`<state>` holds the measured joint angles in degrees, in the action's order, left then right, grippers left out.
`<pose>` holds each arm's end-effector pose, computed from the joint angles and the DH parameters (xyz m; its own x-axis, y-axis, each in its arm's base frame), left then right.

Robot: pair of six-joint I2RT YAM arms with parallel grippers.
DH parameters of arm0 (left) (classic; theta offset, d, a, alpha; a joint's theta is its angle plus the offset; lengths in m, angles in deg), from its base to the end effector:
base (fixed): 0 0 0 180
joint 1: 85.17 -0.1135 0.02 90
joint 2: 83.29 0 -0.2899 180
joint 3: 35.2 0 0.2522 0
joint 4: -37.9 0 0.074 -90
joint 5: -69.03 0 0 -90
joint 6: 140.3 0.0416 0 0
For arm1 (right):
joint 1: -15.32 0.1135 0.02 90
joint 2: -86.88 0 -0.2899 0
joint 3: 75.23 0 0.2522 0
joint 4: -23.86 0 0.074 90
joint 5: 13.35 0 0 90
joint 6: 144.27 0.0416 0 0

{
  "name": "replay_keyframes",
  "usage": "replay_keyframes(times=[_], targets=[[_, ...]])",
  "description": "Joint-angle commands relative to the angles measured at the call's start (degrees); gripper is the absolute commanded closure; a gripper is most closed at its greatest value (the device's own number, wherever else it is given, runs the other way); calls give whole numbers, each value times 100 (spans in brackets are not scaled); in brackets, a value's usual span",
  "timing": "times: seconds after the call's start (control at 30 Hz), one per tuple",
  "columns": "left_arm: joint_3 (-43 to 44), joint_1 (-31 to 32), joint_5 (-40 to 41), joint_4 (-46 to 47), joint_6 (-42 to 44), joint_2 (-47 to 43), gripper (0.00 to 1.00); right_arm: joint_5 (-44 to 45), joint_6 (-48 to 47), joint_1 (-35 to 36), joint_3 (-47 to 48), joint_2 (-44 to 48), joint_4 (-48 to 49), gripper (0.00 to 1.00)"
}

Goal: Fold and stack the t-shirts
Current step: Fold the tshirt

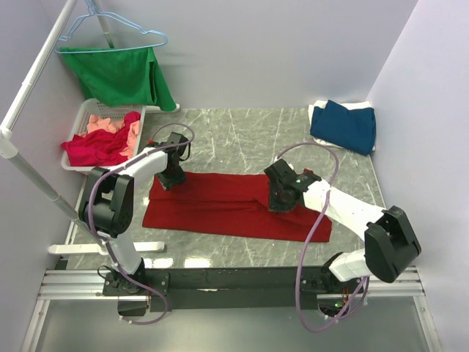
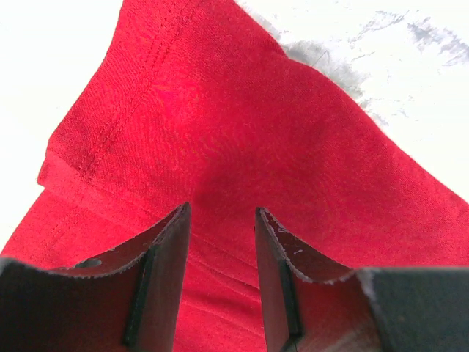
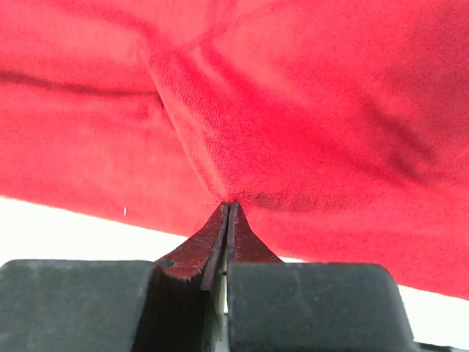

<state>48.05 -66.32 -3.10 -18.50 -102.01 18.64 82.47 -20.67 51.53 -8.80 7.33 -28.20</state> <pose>0.3335 -0.1004 0.2066 -0.7493 -0.5335 -0.3923 -0.5735 0.8190 -0.0184 0.2135 0.1511 0.2366 -0.9162 0.0115 -0.4006 -0.0556 0.9862 0.1556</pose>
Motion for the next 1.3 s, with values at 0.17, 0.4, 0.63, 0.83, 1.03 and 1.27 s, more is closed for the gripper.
replay_keyframes(times=[0.17, 0.4, 0.63, 0.83, 1.03, 1.27], targets=[[293, 40, 156, 36, 143, 46, 54, -1110, -82, 123, -555, 335, 227, 100], [319, 40, 190, 88, 160, 55, 54, -935, -21, 141, -406, 220, 157, 81], [381, 40, 375, 123, 275, -112, 54, 128, 260, 141, -64, 493, -98, 58], [346, 48, 393, 185, 371, -235, 54, 885, 682, -148, 253, 203, -485, 48], [205, 75, 331, 308, 459, -402, 54, 895, 990, -903, 578, -684, -591, 38], [153, 66, 349, 352, 591, -621, 54, 718, 1210, -1300, 894, -1598, -520, 38]])
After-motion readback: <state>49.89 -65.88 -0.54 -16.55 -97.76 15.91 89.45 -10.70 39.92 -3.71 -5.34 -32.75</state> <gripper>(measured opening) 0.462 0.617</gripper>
